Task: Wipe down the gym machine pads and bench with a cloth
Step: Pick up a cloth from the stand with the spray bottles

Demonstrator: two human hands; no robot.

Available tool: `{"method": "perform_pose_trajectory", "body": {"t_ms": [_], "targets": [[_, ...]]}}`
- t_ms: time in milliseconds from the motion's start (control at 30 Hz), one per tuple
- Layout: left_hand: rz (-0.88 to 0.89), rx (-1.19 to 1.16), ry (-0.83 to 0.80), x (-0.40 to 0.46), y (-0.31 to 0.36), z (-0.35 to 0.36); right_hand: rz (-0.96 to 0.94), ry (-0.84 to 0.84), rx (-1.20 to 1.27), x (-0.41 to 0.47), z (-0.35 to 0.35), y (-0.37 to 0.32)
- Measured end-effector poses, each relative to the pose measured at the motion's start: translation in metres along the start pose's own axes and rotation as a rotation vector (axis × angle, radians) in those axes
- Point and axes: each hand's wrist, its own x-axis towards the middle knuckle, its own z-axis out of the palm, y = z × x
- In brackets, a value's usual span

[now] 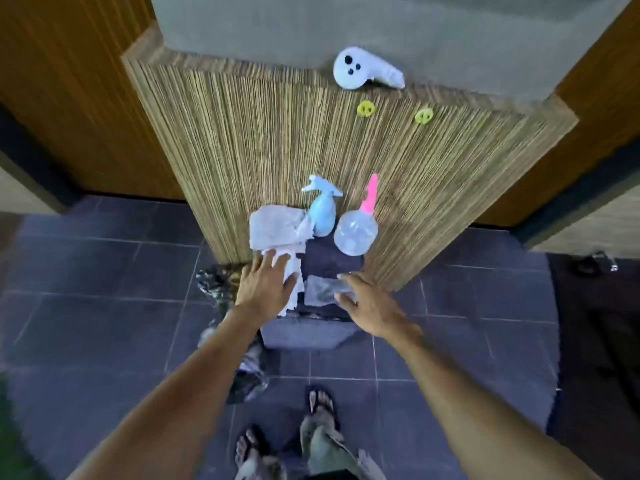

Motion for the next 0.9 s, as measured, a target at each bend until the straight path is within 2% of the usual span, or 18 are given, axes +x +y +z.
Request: {"method": "perform_pose_trajectory", "body": {"t_ms": [167,367,500,667,767,900], "targets": [[-0.095,0.003,0.027,0.032,-0.019,0.067,-0.114,-0.266,-0.148,0.041,0.037,0.046],[-0.072,0.047,0.089,0.083,-0.046,0.139,-0.466,-0.356,-0.379,0.120,0.077,0.109],[-0.022,0.122,0.188,0.096,-0.058,0.171,-0.708,-0.310,-0.547,0.163,0.107,0.140],[-0.067,0.162,0.204,0.098,-0.057,0.185,-0.930,-0.227,-0.568,0.190,0.118,0.144],[-0.093,0.141,0.203,0.098,-0.055,0.187,-0.986,-0.230,-0.526,0.194,0.120,0.146],[-0.113,0.154,0.180,0.097,-0.054,0.185,-0.993,-0.141,-0.454,0.190,0.124,0.146]]}}
